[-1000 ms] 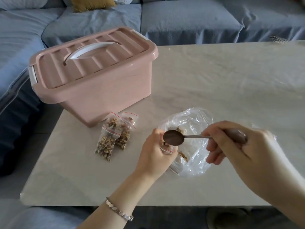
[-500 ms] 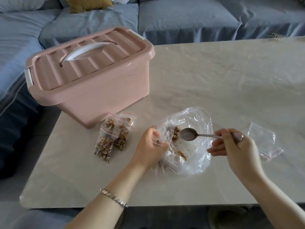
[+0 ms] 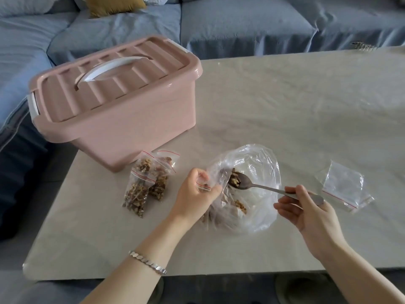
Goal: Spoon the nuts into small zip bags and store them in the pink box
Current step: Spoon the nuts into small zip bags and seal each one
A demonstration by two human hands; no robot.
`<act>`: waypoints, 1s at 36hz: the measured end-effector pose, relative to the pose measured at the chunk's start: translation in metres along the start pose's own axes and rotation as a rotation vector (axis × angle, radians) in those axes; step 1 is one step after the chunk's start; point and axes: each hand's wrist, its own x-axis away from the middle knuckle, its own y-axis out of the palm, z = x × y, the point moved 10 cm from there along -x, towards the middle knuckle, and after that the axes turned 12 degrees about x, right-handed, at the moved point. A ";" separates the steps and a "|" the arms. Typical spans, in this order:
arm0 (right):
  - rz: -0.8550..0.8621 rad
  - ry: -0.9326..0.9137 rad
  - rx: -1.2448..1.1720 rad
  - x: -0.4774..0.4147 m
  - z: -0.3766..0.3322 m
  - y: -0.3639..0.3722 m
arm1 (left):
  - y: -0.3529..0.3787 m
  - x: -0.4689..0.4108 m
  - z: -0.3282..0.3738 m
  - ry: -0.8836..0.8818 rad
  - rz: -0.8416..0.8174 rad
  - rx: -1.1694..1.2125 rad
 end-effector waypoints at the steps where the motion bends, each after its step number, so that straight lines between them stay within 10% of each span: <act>1: -0.001 -0.007 -0.008 0.001 -0.002 -0.004 | -0.004 0.003 0.005 0.032 0.032 0.006; 8: -0.045 -0.078 0.027 0.012 -0.031 -0.020 | -0.023 0.030 0.032 0.300 0.162 0.006; 20: -0.194 -0.300 0.382 0.047 -0.097 0.042 | 0.001 0.023 0.010 0.254 0.085 -0.189; 28: -0.315 -0.810 0.917 0.098 -0.113 0.089 | 0.002 0.025 0.011 0.322 0.092 -0.189; 36: -0.397 -0.901 0.913 0.106 -0.104 0.094 | -0.003 0.026 0.014 0.352 0.092 -0.154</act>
